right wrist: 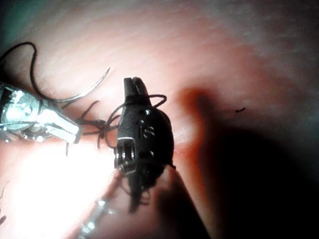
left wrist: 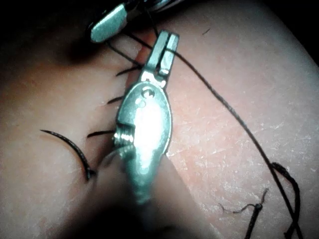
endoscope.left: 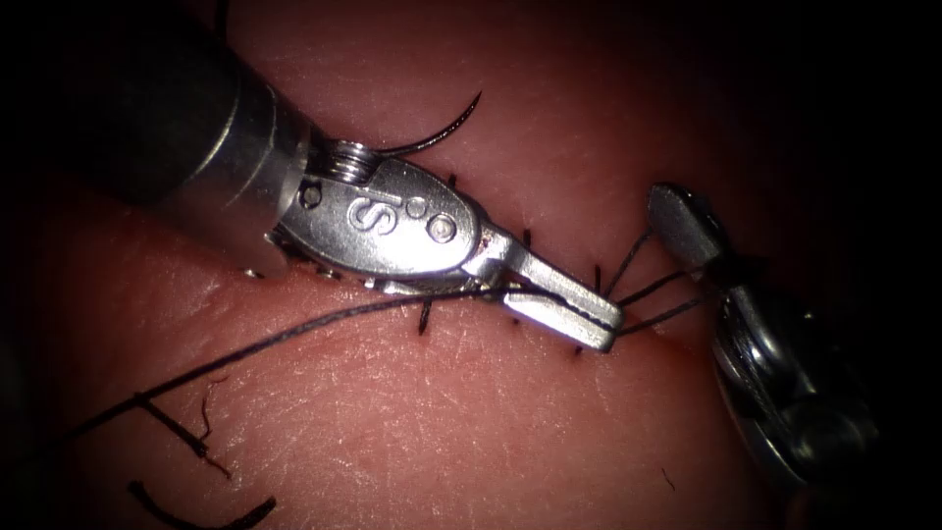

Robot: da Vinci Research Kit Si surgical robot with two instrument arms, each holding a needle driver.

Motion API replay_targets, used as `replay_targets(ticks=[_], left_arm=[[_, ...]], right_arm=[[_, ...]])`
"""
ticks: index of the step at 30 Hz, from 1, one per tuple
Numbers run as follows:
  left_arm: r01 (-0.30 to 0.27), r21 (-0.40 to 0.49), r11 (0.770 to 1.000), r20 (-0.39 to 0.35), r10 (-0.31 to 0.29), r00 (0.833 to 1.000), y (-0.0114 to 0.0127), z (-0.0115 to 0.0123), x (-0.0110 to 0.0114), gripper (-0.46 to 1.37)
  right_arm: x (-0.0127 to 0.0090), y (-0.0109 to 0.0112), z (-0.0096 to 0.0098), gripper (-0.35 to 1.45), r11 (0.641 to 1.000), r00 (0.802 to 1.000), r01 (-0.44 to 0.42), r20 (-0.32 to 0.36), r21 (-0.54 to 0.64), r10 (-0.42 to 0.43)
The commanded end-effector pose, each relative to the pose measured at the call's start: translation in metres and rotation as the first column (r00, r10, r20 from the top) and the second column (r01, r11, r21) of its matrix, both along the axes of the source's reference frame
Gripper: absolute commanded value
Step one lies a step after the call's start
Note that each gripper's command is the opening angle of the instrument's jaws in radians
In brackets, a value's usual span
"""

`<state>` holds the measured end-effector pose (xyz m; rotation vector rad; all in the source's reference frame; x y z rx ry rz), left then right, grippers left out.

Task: Wound Closure
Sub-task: Grab the short tail with the right gripper

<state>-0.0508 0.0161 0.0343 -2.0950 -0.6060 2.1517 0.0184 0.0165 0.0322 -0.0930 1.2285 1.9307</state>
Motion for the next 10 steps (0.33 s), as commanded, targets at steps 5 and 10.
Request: replay_targets(ticks=[5, 10], left_arm=[[-0.008, 0.0, 1.0, 0.002, 0.008, 1.0, 0.0, 0.0, 0.0, -0.35], [-0.008, 0.0, 1.0, 0.002, 0.008, 1.0, 0.0, 0.0, 0.0, -0.35]], right_arm=[[0.0001, -0.0001, 0.0001, -0.35, 1.0, 1.0, 0.002, 0.01, -0.003, -0.002], [0.0, -0.0001, 0.0, -0.35, 1.0, 1.0, 0.003, 0.009, -0.003, -0.003]])
